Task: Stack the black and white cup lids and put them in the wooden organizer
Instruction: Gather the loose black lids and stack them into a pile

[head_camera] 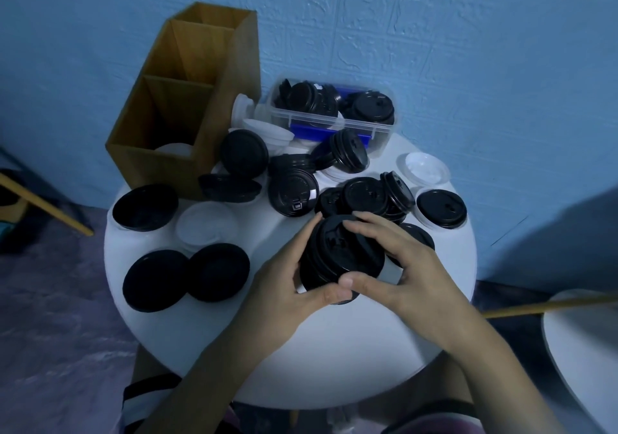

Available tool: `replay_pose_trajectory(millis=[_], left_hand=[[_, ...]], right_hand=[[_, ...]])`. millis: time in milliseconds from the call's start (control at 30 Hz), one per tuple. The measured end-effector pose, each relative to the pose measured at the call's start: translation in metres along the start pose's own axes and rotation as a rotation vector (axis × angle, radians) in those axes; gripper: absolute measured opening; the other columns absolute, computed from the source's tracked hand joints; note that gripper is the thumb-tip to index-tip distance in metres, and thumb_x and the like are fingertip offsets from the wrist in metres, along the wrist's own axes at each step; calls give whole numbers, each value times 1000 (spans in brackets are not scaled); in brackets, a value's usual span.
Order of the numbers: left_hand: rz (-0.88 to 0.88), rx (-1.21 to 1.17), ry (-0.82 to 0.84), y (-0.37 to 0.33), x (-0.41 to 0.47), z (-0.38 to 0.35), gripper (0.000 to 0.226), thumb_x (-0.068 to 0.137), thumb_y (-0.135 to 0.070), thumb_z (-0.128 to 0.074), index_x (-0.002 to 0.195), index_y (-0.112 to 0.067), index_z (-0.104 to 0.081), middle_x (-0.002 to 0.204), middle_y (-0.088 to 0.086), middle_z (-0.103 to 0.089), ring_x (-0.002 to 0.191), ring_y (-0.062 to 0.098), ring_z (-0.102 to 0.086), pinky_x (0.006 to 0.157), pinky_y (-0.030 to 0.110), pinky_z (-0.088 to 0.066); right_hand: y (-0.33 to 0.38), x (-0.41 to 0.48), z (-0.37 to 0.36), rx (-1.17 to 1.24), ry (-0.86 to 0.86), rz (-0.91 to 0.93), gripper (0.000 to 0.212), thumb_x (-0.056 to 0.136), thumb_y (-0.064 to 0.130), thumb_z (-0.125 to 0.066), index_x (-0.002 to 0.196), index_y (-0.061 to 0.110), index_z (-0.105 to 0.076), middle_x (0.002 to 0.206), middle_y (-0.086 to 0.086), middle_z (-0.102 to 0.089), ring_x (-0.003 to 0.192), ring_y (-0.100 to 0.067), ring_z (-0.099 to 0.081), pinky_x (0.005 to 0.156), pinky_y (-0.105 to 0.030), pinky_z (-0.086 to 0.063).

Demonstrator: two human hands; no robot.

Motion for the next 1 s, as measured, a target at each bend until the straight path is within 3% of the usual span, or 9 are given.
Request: replay_pose_trajectory(millis=[233, 400, 633, 767, 1000], left_hand=[[-10, 24, 27, -2, 1, 1, 79, 82, -25, -85, 146, -44, -43, 136, -10, -62, 131, 12, -56, 108, 44, -47], [-3, 13, 53, -1, 1, 3, 79, 82, -19, -85, 144, -48, -43, 135, -9, -63, 129, 15, -58, 109, 45, -46], [26, -11, 58, 3, 4, 5, 82, 81, -14, -85, 146, -40, -44, 133, -6, -65, 127, 17, -60, 109, 47, -47], [33, -16, 40, 5, 4, 4, 82, 79, -15, -86, 146, -38, -45, 133, -3, -65, 127, 21, -60, 107, 50, -47], [18, 13, -7, 3, 4, 2, 79, 75, -19, -90, 140, -40, -51, 126, -4, -68, 120, 20, -64, 98, 48, -55]], right_hand=[[7, 6, 5, -91, 67, 14, 68, 72, 70, -68, 135, 50, -55, 150, 34, -40, 139, 12, -36, 118, -37, -36], [8, 13, 10, -82, 134, 9, 71, 71, 65, -72, 138, 49, -52, 148, 33, -43, 140, 7, -39, 117, -39, -37], [6, 20, 15, -157, 255, 21, 75, 78, 51, -81, 144, 54, -45, 152, 38, -36, 142, 12, -30, 122, -38, -31], [7, 19, 15, -172, 244, 19, 74, 79, 43, -83, 143, 52, -47, 151, 39, -36, 141, 15, -30, 122, -33, -31], [10, 13, 10, -221, 171, 18, 73, 79, 52, -78, 144, 52, -45, 150, 41, -33, 138, 18, -29, 118, -23, -30]])
Point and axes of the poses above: each hand's wrist, its own x-axis towards the middle knuckle, its own z-axis out of the back of the hand, y = z × x, the point moved 2 cm from there along x, towards the middle knuckle
